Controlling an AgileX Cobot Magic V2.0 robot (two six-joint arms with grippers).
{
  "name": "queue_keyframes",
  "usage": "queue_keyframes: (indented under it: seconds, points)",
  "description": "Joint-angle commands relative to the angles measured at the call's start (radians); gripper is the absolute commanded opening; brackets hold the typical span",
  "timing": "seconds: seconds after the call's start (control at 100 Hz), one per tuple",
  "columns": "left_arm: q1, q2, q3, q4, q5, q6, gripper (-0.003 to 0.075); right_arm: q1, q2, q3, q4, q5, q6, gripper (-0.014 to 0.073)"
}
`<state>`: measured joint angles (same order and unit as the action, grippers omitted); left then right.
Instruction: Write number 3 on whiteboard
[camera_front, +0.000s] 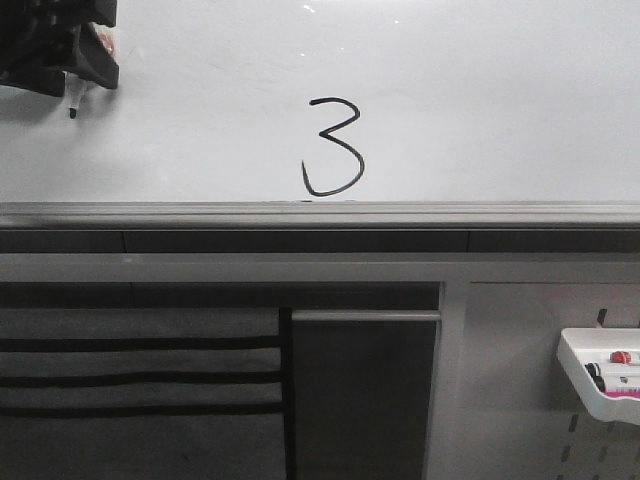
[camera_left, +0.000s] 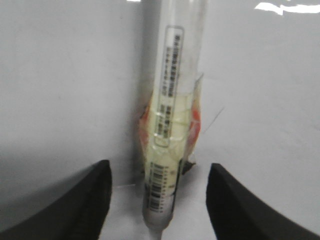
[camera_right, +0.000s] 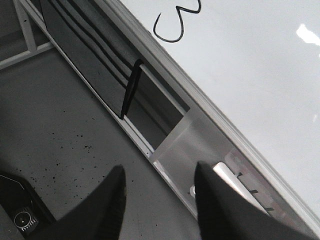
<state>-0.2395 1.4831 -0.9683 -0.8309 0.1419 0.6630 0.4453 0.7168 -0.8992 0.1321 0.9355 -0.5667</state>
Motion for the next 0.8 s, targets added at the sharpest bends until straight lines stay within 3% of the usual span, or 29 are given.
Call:
queue_keyframes:
  seconds: [0.0, 0.16, 0.25, 0.4, 0.49, 0.6, 0.79]
  points:
    - [0.001, -0.047, -0.027, -0.013, -0.03, -0.012, 0.0489, -0.007, -0.003, -0.026, 0.012, -0.025, 0.003, 0.0278]
    - [0.001, -0.122, -0.027, 0.085, 0.08, -0.012, 0.0481, -0.007, -0.003, -0.026, 0.012, 0.052, 0.05, 0.0278]
    - [0.001, -0.184, -0.027, 0.155, 0.184, -0.012, 0.0481, -0.012, -0.003, -0.026, 0.004, 0.055, 0.195, 0.0278]
    - [0.001, -0.32, -0.027, 0.243, 0.379, -0.012, 0.048, -0.012, -0.005, -0.026, -0.085, 0.057, 0.553, 0.0277]
    - [0.001, -0.421, -0.013, 0.283, 0.464, -0.012, 0.0458, -0.012, -0.021, -0.026, -0.132, 0.045, 0.675, 0.0276]
    - [0.001, -0.576, 0.051, 0.292, 0.492, -0.014, 0.0409, -0.012, -0.062, -0.026, -0.132, -0.04, 0.712, 0.0276]
    - [0.001, -0.828, 0.212, 0.303, 0.418, -0.014, 0.0301, -0.012, -0.136, -0.024, -0.138, -0.12, 0.709, 0.0276]
